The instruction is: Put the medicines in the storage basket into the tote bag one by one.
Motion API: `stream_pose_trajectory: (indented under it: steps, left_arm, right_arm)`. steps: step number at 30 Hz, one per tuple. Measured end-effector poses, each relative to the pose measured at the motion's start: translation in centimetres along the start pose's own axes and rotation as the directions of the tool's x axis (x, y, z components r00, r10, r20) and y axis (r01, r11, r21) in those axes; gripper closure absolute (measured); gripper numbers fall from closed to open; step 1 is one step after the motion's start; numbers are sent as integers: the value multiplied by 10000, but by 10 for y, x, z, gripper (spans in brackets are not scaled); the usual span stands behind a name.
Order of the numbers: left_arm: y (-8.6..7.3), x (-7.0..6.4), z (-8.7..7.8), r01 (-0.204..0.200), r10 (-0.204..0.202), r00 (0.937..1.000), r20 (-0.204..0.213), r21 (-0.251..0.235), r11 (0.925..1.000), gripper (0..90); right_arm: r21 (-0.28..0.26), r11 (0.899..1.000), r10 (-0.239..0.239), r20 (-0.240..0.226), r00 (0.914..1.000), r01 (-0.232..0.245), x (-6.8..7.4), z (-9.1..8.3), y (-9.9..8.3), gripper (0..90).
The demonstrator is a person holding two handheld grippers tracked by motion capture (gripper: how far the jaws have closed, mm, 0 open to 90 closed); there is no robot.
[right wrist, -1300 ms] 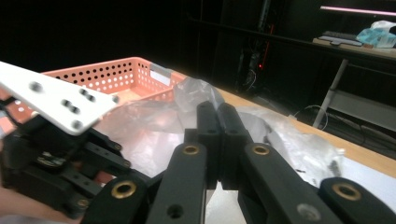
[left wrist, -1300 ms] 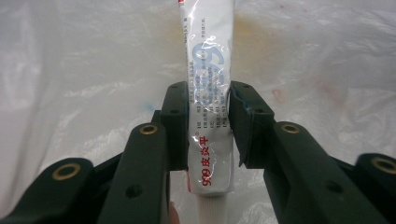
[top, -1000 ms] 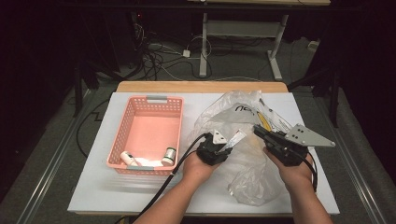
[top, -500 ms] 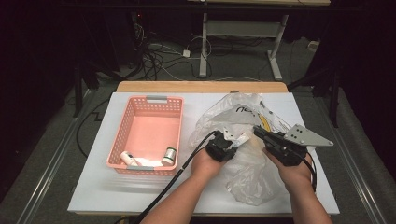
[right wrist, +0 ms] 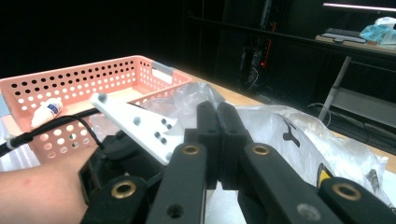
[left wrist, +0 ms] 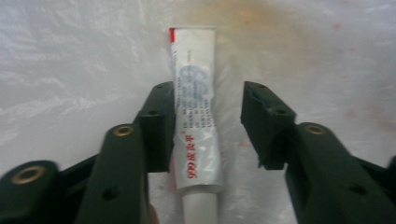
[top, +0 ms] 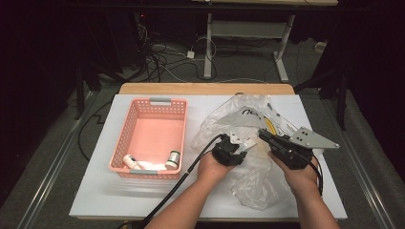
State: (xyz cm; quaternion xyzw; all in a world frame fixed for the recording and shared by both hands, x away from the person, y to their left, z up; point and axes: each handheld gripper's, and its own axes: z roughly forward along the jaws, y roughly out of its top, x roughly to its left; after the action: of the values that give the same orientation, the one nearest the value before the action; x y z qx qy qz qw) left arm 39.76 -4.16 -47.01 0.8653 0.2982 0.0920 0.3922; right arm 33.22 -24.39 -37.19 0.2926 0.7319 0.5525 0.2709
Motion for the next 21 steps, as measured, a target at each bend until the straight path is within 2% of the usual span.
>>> stream_pose_trajectory:
  steps: [1,8,10,13,17,21]
  left_arm:
    - [0,-2,-2,92,-91,9999,61,-165,9998,488]
    - [-10,-17,-22,-123,195,9962,847,-841,9964,397]
    - [-15,-21,-28,-24,132,9947,1021,-1048,9945,360]
    - [-22,-26,-35,91,62,9905,1377,-1100,9939,316]
    - [-30,-31,-47,-12,193,9891,1462,-1224,9925,242]
    - [-37,-34,-60,-83,258,9910,1313,-1315,9913,190]
  right_arm:
    - [-7,10000,-20,-11,10000,20,0,0,0,900]
    - [16,10000,62,-46,10000,-62,-1,1,-1,900]
    - [22,10000,16,-44,10000,-16,-1,0,-1,900]
    - [3,10000,2,-72,10000,-2,-1,0,0,900]
    - [30,10000,36,-15,10000,-36,0,0,0,900]
    - [35,10000,52,-39,10000,-52,0,0,0,900]
